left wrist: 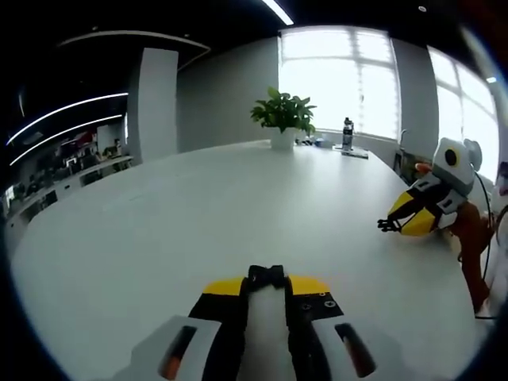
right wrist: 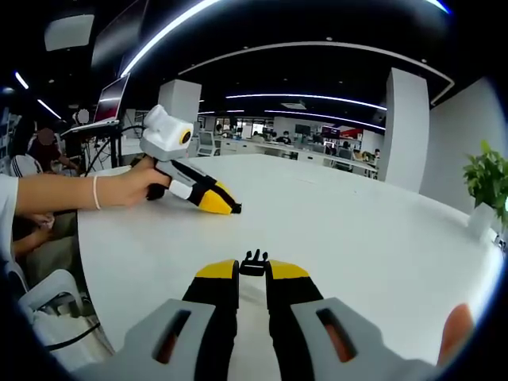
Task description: Snap the two parts of the plastic buckle together until the buckle closes and remains connected.
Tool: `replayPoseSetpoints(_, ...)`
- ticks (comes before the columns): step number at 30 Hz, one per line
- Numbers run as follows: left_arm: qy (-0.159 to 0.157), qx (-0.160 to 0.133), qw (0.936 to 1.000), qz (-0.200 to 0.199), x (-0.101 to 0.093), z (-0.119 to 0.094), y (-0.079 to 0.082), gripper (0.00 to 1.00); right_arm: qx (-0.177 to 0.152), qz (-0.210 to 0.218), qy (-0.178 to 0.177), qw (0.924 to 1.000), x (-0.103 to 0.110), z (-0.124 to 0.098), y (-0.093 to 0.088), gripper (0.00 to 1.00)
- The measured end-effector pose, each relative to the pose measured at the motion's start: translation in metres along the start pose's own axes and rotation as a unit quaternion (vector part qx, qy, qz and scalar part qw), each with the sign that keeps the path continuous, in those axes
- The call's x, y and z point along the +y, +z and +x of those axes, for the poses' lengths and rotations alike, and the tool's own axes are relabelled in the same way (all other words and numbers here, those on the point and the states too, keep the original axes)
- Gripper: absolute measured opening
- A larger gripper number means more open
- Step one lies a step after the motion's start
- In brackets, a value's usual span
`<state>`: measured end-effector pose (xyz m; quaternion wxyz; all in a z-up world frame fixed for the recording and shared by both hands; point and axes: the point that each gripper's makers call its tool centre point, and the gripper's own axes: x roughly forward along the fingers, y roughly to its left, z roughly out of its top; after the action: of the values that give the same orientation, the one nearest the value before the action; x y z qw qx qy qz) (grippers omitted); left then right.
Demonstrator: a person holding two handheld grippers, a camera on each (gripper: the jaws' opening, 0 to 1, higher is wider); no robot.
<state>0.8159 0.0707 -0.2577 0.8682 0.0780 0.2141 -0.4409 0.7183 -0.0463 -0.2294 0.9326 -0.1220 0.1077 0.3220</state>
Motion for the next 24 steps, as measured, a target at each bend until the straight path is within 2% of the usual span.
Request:
replayPoseSetpoints(9, -0.002, 0.002, 1.0, 0.002, -0.006, -0.002, 0.0, 0.17, 0.001, 0.0, 0.0, 1.0, 0.0, 0.0, 0.0, 0.13)
replayPoseSetpoints(19, -0.016, 0.013, 0.9997, 0.015, -0.025, -0.015, -0.006, 0.17, 0.0, 0.002, -0.002, 1.0, -0.003, 0.0, -0.001, 0.13)
replayPoseSetpoints(24, -0.014, 0.003, 0.9999, 0.008, -0.024, -0.023, -0.006, 0.17, -0.001, 0.002, -0.003, 1.0, -0.004, -0.001, -0.001, 0.13)
